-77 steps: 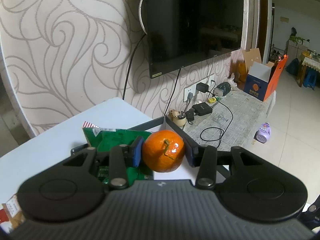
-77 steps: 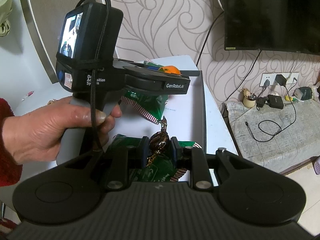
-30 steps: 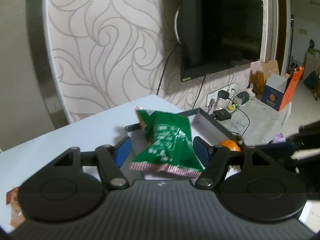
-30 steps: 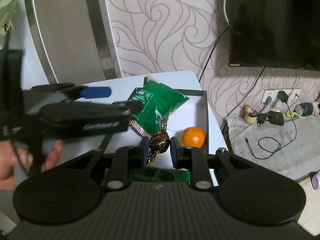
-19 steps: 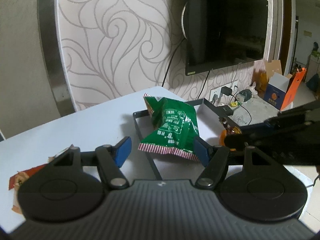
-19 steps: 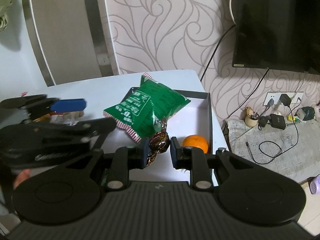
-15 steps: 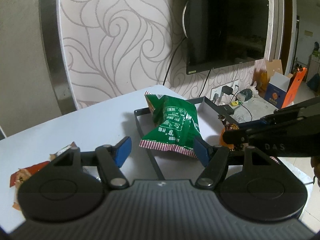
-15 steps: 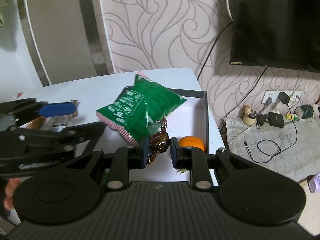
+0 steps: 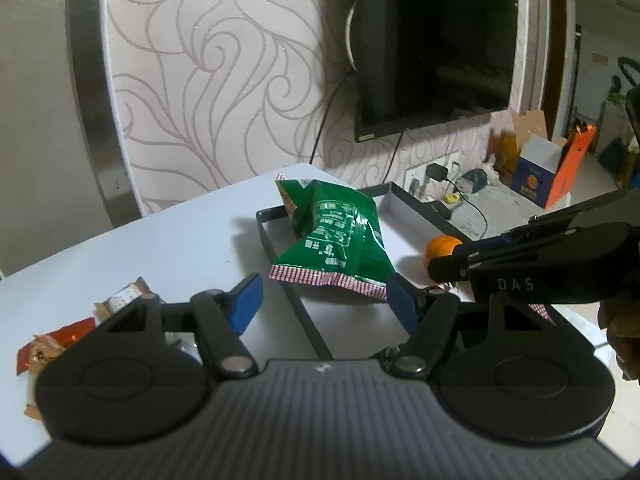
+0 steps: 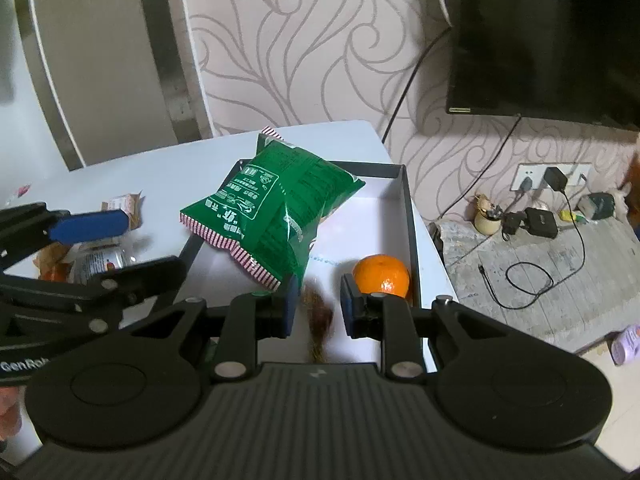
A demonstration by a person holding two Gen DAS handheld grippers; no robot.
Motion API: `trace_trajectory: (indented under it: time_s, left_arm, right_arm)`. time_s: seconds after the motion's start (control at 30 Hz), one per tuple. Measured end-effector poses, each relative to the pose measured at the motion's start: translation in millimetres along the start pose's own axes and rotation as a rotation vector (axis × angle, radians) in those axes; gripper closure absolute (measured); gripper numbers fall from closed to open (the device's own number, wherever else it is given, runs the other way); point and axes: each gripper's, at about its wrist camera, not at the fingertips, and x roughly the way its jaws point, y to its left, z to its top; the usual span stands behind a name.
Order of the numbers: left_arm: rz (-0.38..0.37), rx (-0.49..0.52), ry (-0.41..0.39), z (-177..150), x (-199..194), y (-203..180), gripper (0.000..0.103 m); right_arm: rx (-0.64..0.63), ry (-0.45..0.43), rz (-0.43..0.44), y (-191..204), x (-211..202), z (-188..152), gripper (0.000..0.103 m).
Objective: Organize snacks
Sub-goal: 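Lower the brown foil candy into the box tray and open the right gripper, then move the right gripper to the small clear-wrapped candy and grasp it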
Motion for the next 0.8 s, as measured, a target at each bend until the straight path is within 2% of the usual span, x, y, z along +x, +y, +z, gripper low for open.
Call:
trace_trajectory:
  time_s: [0.53,0.8]
  left_arm:
    - [-0.077,0.040,0.010,-6.1,-12.0,14.5,0.033]
    - [-0.104,0.038,-0.013,-18.0,-37.6,27.0,0.033]
  right_arm:
    - [0.064,-0.011,-0.023,34.4,-31.5,-11.3,0.075]
    - [0.062,-0.031,-0.025,51.9,-52.9,-15.4,0.075]
